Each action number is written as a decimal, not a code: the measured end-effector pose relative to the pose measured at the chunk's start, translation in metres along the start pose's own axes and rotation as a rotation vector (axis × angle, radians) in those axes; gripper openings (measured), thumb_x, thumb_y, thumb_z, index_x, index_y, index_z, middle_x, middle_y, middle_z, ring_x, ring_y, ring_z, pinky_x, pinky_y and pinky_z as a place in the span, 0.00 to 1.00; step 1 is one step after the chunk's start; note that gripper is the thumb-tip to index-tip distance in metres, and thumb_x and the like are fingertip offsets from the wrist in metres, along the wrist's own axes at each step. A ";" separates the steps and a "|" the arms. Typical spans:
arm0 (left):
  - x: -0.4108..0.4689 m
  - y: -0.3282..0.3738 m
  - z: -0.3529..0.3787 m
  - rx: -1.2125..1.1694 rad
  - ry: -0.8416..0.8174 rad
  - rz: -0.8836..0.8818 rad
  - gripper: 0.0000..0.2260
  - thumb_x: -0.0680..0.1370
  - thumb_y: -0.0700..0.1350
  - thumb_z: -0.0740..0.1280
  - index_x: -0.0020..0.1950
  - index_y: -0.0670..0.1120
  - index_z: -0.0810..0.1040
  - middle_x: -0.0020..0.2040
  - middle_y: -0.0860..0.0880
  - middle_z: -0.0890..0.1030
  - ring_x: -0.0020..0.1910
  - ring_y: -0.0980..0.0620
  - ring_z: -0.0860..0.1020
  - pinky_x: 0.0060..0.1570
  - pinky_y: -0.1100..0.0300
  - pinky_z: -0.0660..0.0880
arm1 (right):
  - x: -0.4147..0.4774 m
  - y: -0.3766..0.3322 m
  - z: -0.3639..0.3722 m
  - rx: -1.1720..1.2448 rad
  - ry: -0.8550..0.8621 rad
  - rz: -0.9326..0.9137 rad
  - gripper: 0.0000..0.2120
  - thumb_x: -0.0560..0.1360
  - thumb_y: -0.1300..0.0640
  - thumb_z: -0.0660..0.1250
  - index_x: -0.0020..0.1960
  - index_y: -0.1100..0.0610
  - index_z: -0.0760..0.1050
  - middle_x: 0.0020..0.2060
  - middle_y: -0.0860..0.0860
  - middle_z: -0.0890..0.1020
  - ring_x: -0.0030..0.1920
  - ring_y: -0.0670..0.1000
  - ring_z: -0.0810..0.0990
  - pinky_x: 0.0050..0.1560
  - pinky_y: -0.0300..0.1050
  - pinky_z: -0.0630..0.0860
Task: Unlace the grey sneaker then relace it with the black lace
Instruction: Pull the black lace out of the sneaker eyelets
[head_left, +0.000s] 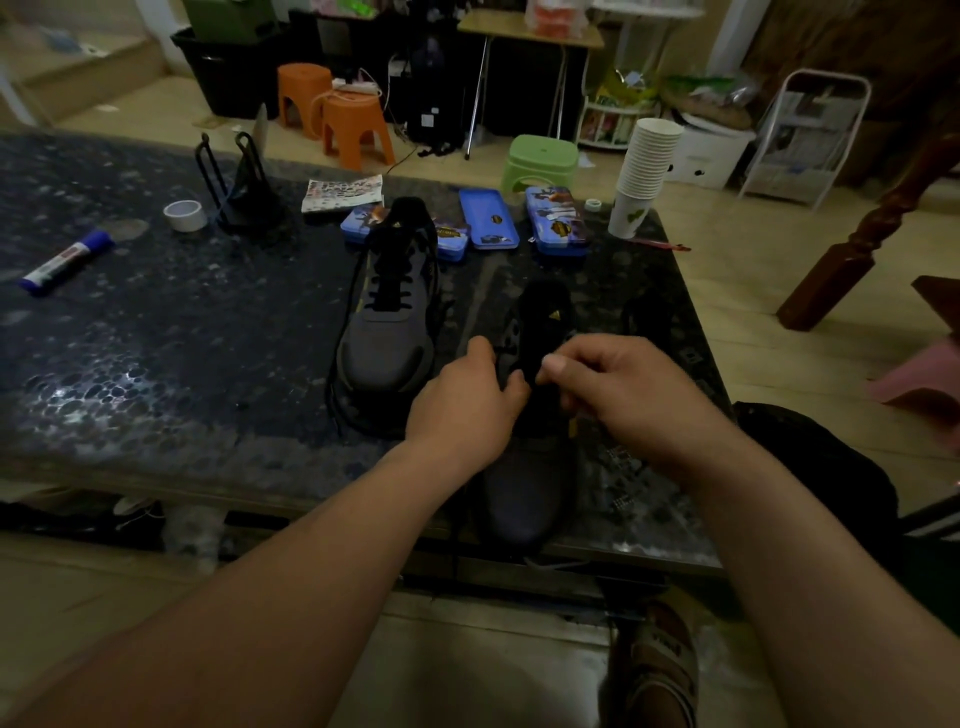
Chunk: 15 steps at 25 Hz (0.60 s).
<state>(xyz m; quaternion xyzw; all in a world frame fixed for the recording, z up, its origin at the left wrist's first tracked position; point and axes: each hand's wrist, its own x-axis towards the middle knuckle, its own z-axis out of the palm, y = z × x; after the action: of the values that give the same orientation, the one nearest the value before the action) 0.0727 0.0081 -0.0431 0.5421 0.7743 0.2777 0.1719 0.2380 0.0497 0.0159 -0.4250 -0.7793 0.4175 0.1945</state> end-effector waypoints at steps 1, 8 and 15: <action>0.001 -0.001 0.000 -0.002 -0.002 -0.013 0.15 0.83 0.59 0.62 0.52 0.48 0.67 0.46 0.46 0.79 0.42 0.41 0.77 0.40 0.49 0.72 | -0.007 -0.002 -0.006 0.123 0.004 -0.067 0.10 0.83 0.54 0.67 0.47 0.54 0.84 0.39 0.50 0.84 0.40 0.42 0.81 0.42 0.39 0.76; -0.010 -0.003 -0.001 -0.060 -0.003 -0.051 0.15 0.81 0.61 0.64 0.54 0.50 0.70 0.53 0.44 0.82 0.50 0.38 0.80 0.50 0.45 0.78 | -0.032 0.001 0.005 -0.034 -0.070 0.072 0.13 0.84 0.49 0.63 0.49 0.52 0.84 0.27 0.47 0.80 0.33 0.50 0.82 0.44 0.49 0.79; -0.012 0.007 0.004 -0.136 0.134 -0.025 0.14 0.84 0.57 0.60 0.45 0.48 0.71 0.48 0.46 0.76 0.47 0.42 0.77 0.44 0.49 0.72 | -0.048 0.013 -0.007 -0.284 -0.428 0.019 0.08 0.82 0.50 0.67 0.54 0.47 0.86 0.48 0.43 0.86 0.51 0.40 0.83 0.61 0.47 0.78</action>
<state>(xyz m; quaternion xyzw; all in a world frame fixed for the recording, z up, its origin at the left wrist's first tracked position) 0.0839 0.0000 -0.0424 0.4998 0.7701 0.3629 0.1597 0.2759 0.0174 0.0121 -0.3572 -0.8495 0.3862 -0.0403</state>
